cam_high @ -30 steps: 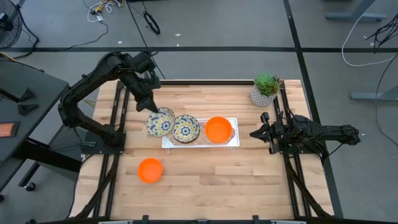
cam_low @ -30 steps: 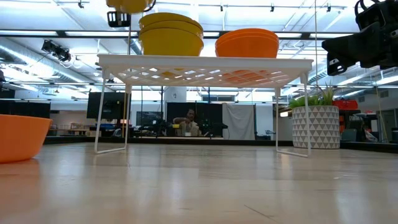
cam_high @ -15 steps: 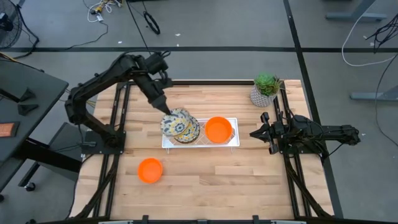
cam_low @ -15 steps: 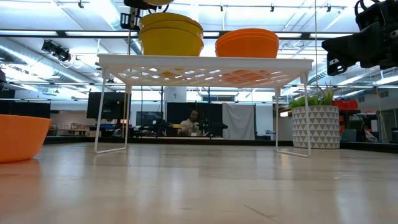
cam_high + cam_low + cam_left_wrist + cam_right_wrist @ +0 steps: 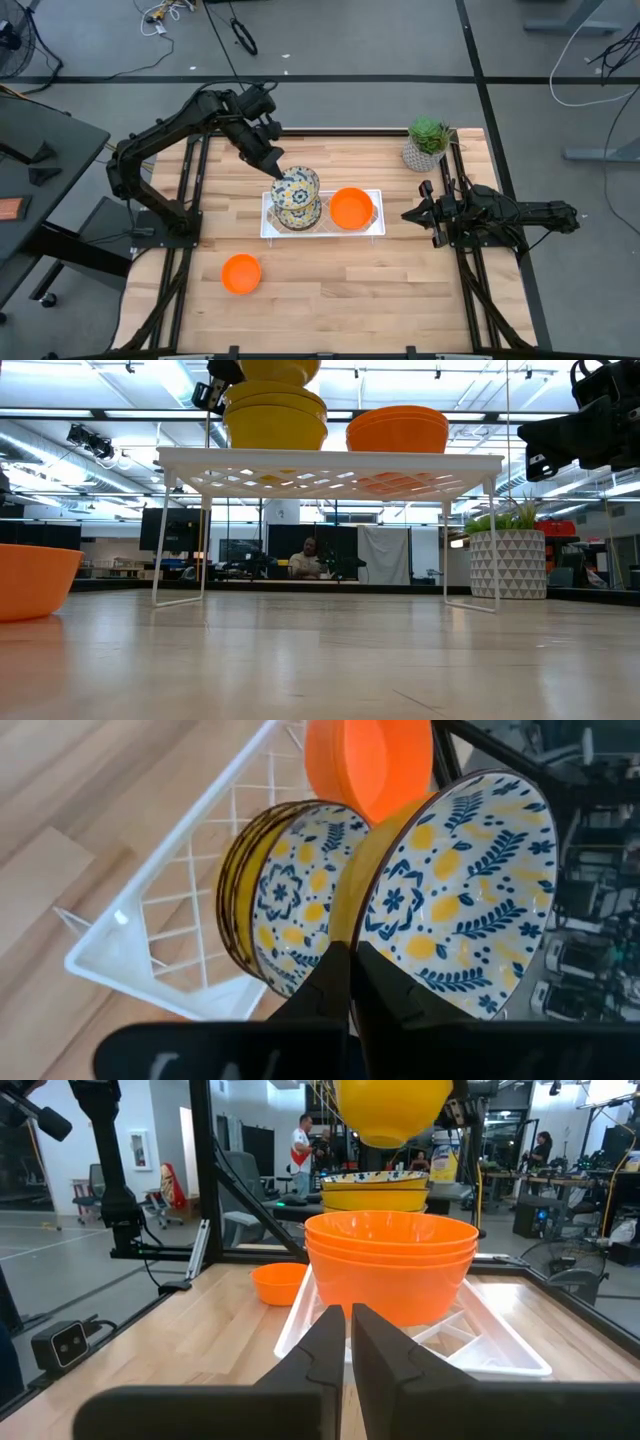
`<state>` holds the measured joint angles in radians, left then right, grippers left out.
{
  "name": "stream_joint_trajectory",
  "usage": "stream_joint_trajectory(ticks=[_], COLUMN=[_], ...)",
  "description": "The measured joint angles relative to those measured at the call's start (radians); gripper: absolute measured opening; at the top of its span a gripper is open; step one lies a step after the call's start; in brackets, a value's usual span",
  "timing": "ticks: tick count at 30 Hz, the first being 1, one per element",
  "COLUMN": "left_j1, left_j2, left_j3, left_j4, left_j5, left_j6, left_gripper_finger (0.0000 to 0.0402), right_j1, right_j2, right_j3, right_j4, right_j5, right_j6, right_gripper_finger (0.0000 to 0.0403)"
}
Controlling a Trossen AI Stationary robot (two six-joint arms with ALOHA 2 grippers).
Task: Pick & Place Mini bowls
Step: Stack the white patterned bowl on the white patterned bowl on the shelf
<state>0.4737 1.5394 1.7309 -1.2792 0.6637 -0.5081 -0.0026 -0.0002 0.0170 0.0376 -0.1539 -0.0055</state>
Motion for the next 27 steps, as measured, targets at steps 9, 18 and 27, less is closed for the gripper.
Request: stream_joint_trajectory(ticks=[9,18,27], left_j1=[-0.046,-0.095,-0.098], left_j2=[0.000,0.046,0.085], left_j3=[0.000,0.000,0.000], left_j4=[0.007,0.010,-0.004], left_j5=[-0.093,-0.143,-0.161], left_j6=[0.000,0.051,0.119], left_gripper_finger=[0.0004,0.0004,0.0004], right_j1=[0.000,0.000,0.000], right_j2=[0.000,0.000,0.000], right_j3=[0.000,0.000,0.000], right_j4=[0.000,0.000,0.000], right_j5=[0.000,0.000,0.000], right_j6=[0.000,0.000,0.000], right_gripper_finger=[0.0027,0.0027,0.0027])
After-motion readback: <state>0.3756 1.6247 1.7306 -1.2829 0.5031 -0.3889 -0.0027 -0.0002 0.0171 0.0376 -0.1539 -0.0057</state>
